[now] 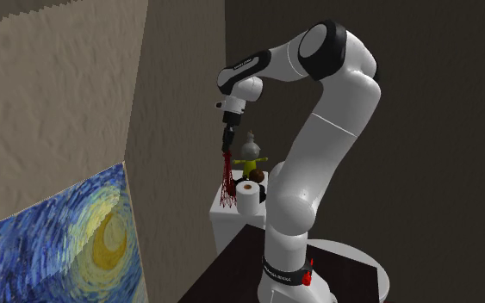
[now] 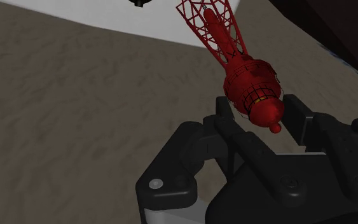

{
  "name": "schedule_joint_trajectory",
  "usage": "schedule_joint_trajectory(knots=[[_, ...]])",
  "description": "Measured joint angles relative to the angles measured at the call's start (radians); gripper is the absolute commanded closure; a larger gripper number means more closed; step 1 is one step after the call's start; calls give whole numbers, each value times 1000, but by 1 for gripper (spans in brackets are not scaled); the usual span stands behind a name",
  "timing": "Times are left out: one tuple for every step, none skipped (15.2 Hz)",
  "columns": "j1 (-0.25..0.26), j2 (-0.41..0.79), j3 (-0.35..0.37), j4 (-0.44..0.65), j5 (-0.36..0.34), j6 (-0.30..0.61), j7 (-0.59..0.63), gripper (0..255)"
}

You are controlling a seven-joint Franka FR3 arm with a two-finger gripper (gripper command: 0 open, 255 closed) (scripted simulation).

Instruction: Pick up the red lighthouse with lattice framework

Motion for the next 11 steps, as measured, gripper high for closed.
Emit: schedule_joint_trajectory(knots=[[0, 0, 0, 0, 0, 0, 0, 255], [0, 1, -1, 1, 0, 0, -1, 255], [-1, -1, 2, 5, 0, -8, 1, 255], [-2, -2, 5, 12, 0, -17, 2, 255], [-2, -4, 9, 22, 0, -29, 5, 255], [-4, -7, 14, 34, 0, -43, 8, 255], [-5, -9, 19, 45, 0, -56, 12, 255], [-5, -11, 23, 56, 0, -69, 14, 255], [-4, -12, 28, 68, 2, -82, 17, 255], [-4, -12, 31, 80, 3, -94, 19, 255], [-3, -11, 33, 92, 4, -105, 20, 255]])
